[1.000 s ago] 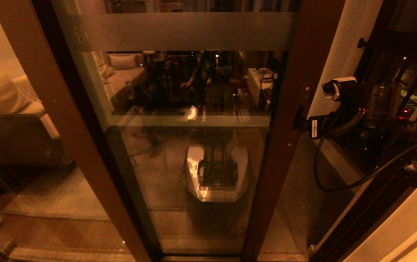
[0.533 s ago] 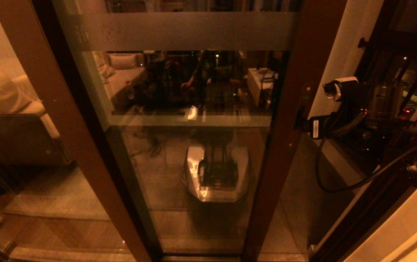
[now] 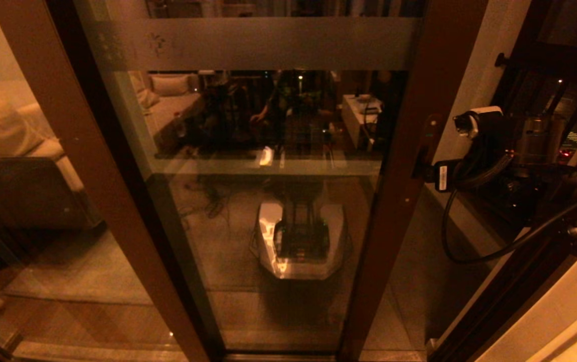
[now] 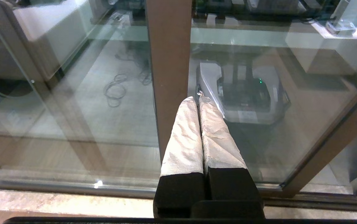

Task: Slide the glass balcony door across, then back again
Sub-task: Close the slid door

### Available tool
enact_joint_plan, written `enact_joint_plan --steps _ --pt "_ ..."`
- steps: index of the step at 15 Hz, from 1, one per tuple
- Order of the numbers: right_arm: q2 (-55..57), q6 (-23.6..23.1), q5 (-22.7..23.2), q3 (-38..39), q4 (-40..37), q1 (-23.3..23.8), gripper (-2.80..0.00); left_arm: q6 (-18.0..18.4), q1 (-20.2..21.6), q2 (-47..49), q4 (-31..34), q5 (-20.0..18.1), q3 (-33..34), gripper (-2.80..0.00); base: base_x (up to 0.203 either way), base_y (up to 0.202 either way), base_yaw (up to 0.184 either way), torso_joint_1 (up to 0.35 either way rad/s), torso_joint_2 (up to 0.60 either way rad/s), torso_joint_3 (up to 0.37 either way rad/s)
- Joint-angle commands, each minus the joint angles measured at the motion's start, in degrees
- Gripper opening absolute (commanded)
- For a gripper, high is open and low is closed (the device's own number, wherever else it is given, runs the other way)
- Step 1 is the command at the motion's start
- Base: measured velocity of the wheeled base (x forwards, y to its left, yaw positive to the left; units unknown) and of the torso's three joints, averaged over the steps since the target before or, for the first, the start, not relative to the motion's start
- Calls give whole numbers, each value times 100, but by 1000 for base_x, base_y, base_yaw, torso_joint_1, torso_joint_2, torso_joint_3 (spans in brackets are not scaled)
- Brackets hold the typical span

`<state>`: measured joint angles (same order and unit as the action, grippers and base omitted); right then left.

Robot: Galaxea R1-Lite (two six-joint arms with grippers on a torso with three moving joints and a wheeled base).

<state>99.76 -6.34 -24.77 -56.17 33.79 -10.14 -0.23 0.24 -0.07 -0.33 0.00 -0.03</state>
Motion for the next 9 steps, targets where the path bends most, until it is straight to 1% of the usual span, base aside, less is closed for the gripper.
enact_joint_plan --steps 1,7,9 --pt "9 -2 -19 1 22 62 0 -4 2 7 -2 0 -6 -280 0 0 0 0 0 0" --pt "18 4 -10 14 22 276 0 -4 2 7 -2 0 -4 -280 0 0 0 0 0 0" --pt "-7 17 -10 170 28 312 0 -4 2 7 -2 0 3 -280 0 0 0 0 0 0"
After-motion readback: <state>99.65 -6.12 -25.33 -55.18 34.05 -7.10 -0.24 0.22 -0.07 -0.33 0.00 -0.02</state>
